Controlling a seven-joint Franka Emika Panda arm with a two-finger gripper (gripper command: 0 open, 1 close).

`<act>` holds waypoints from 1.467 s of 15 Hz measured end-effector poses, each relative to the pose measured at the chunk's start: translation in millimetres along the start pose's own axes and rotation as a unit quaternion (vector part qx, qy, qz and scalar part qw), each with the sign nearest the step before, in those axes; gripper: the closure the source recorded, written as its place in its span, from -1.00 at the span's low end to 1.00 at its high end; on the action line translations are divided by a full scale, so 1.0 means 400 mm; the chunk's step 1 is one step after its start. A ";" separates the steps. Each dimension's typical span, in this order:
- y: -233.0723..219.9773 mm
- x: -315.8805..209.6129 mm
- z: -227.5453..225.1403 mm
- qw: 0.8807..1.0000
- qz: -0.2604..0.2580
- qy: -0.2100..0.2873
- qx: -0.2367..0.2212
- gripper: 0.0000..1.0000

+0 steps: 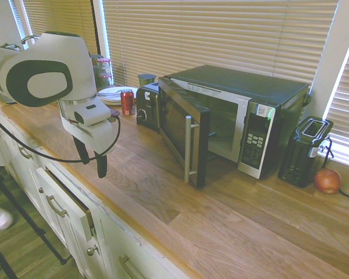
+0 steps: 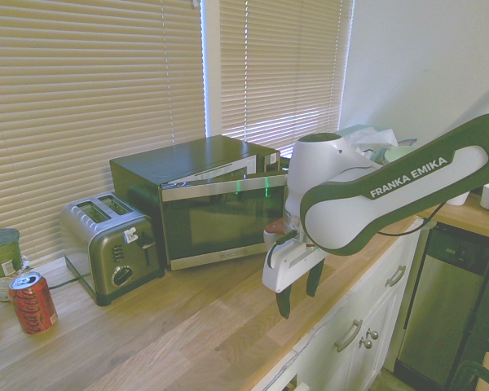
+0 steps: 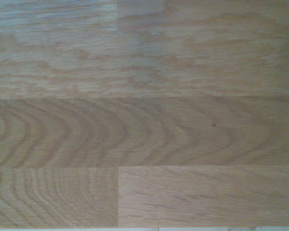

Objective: Close the microwave

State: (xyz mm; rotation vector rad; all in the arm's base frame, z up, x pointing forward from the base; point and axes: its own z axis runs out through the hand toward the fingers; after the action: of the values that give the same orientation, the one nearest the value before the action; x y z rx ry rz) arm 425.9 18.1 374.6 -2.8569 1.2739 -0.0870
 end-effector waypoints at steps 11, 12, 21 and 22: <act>0.013 0.045 -0.011 0.999 0.005 0.032 0.029 -1.00; 0.010 0.048 -0.016 0.999 0.003 0.039 0.034 -1.00; 0.018 0.153 -0.110 0.987 0.012 0.139 0.075 -1.00; 0.012 0.160 -0.127 0.986 0.013 0.148 0.081 -1.00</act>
State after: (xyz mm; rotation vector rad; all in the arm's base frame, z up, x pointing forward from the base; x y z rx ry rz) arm 462.5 -32.1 428.2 -2.7610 1.2767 -0.6050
